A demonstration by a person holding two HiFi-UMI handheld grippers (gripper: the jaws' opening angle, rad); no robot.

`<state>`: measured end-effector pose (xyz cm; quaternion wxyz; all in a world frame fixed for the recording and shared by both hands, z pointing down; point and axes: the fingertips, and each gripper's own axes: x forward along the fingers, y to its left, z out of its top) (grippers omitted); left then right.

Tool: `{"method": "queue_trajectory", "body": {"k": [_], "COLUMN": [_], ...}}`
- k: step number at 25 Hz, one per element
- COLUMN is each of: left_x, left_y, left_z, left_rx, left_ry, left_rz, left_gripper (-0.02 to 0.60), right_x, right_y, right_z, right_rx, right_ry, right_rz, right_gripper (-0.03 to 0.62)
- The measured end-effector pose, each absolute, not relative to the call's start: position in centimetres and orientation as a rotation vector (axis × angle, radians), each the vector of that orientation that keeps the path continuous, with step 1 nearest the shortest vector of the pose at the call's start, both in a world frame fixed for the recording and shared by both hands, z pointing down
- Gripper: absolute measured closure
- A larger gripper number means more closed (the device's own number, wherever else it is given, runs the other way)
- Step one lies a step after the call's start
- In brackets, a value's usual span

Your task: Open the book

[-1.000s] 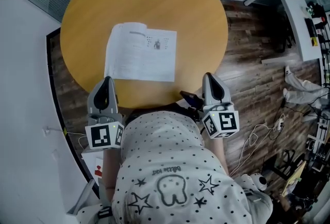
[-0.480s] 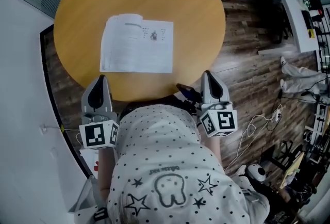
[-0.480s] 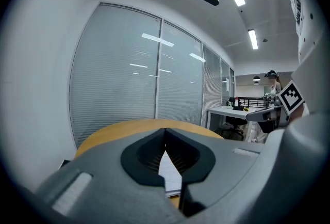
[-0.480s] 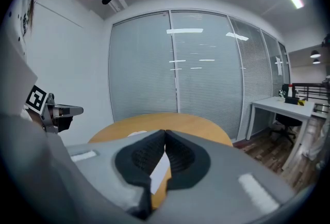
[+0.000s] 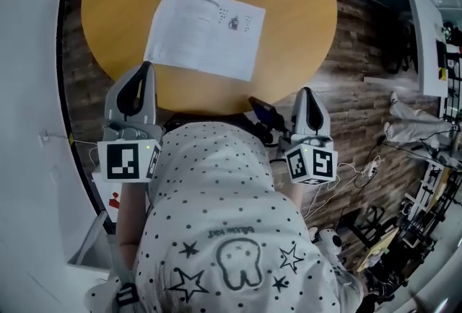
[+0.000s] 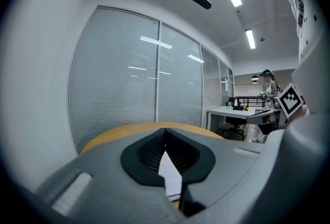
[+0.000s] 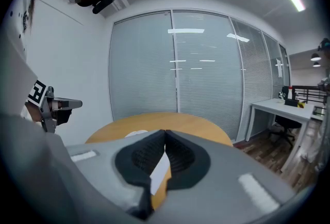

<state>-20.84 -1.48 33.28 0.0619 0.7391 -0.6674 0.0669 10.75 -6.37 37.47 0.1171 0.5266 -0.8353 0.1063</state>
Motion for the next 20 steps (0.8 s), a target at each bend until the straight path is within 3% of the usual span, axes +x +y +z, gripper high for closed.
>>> {"method": "queue_trajectory", "body": {"k": [20], "left_x": [-21.63], "left_y": [-1.96], "left_z": [32.61], "left_rx": [2.234], "left_ry": [-2.026], "left_rz": [0.216], "left_gripper": [0.571], "right_x": [10.26], "right_y": [-6.87], "right_z": [37.41], "right_rx": [1.521], "right_ry": [-2.493], "right_rz": [0.320], "right_gripper": [0.591]}}
